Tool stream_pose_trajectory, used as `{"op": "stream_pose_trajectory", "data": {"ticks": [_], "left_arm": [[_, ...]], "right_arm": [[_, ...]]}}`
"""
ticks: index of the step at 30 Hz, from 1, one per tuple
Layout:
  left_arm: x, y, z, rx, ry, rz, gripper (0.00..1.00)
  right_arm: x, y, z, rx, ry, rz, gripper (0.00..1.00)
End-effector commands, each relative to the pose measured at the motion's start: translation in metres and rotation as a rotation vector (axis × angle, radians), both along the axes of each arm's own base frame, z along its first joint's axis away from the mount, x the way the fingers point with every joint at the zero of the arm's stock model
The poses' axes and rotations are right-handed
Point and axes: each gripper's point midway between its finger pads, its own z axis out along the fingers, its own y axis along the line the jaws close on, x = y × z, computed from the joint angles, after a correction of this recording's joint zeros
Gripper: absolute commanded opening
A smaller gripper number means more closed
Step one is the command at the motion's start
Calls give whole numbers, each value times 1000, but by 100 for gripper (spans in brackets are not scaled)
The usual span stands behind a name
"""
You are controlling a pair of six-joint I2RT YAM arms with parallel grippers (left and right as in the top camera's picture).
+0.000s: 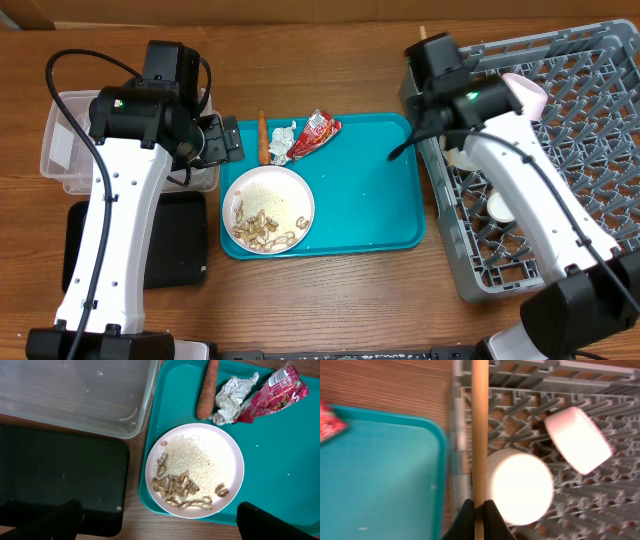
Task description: Sort waste into correct bins and load items into the dishwasher
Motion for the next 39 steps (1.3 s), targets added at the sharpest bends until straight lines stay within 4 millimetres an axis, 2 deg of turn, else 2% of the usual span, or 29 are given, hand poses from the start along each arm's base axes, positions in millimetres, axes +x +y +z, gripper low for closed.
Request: {"op": "stream_pose_trajectory", "data": {"ticks": [1, 5, 8, 9, 12, 16, 18, 19, 20, 22, 23, 24, 25, 29, 36, 39], "left_arm": [[3, 4, 1, 8, -7, 22, 100], [3, 4, 1, 8, -7, 22, 100], [3, 4, 1, 8, -7, 22, 100], [3, 4, 1, 8, -7, 22, 100], [3, 4, 1, 8, -7, 22, 100], [3, 4, 1, 8, -7, 22, 100], [3, 4, 1, 8, -7, 22, 100], [3, 4, 1, 8, -7, 22, 100], [3, 4, 1, 8, -7, 22, 100], [3, 4, 1, 8, -7, 22, 100], [3, 4, 1, 8, -7, 22, 100], [3, 4, 1, 8, -7, 22, 100], [3, 4, 1, 8, -7, 22, 100], [3, 4, 1, 8, -7, 22, 100], [3, 4, 1, 8, -7, 22, 100], [3, 4, 1, 8, -7, 22, 100]], "right_arm": [[4, -12, -24, -47, 81, 59, 4], [0, -14, -45, -39, 156, 58, 4], [-1, -10, -46, -37, 160, 67, 7], [-1, -9, -46, -37, 161, 69, 10], [-7, -8, -46, -39, 177, 60, 27], [-18, -7, -33, 18, 167, -15, 30], [-27, 10, -24, 110, 174, 31, 30], [-39, 39, -10, 242, 176, 109, 31], [-45, 53, -1, 305, 171, 150, 31], [-61, 82, 28, 429, 135, 250, 43], [-67, 89, 39, 456, 117, 279, 52], [-75, 98, 56, 486, 81, 320, 72], [-83, 102, 68, 500, 53, 347, 100], [-115, 106, 115, 525, -64, 425, 100], [-158, 54, 157, 455, -211, 355, 100], [-175, 40, 175, 449, -285, 345, 100]]}}
